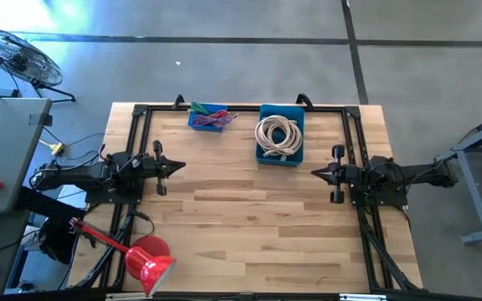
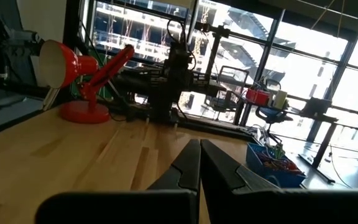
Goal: Pick & Place USB Port
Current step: Return to Home Position
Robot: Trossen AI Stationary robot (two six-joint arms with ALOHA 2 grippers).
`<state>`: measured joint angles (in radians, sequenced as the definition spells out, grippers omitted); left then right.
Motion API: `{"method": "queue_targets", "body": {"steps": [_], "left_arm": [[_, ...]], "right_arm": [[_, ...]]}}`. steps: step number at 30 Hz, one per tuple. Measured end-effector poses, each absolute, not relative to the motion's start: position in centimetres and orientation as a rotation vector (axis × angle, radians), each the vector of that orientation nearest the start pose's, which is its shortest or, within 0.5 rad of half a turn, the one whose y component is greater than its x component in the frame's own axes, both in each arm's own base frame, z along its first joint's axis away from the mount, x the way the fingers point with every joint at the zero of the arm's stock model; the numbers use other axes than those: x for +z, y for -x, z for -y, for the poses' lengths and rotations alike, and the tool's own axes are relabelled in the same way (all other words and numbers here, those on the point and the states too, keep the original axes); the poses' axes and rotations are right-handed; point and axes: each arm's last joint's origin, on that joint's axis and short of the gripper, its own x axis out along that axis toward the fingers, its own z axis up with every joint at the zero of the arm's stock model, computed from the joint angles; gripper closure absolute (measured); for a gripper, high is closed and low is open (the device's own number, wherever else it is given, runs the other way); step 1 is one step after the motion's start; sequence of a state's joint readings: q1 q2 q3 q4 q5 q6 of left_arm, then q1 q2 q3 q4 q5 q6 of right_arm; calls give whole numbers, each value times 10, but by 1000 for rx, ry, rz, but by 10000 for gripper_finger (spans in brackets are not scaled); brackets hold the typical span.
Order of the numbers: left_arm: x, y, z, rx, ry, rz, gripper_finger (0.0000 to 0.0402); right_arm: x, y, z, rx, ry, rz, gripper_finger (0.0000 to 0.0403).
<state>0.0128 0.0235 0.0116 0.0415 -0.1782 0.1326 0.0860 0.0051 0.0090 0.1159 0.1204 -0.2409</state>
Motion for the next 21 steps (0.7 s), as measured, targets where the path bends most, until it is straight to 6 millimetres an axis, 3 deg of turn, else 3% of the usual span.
{"method": "queue_targets", "body": {"steps": [9, 21], "left_arm": [[170, -98, -6, 195, -147, 15, 402], [170, -98, -6, 194, -388, -8, 402]], "right_arm": [[175, -97, -5, -43, 235, 93, 403], [175, -97, -4, -77, 240, 87, 402]]}}
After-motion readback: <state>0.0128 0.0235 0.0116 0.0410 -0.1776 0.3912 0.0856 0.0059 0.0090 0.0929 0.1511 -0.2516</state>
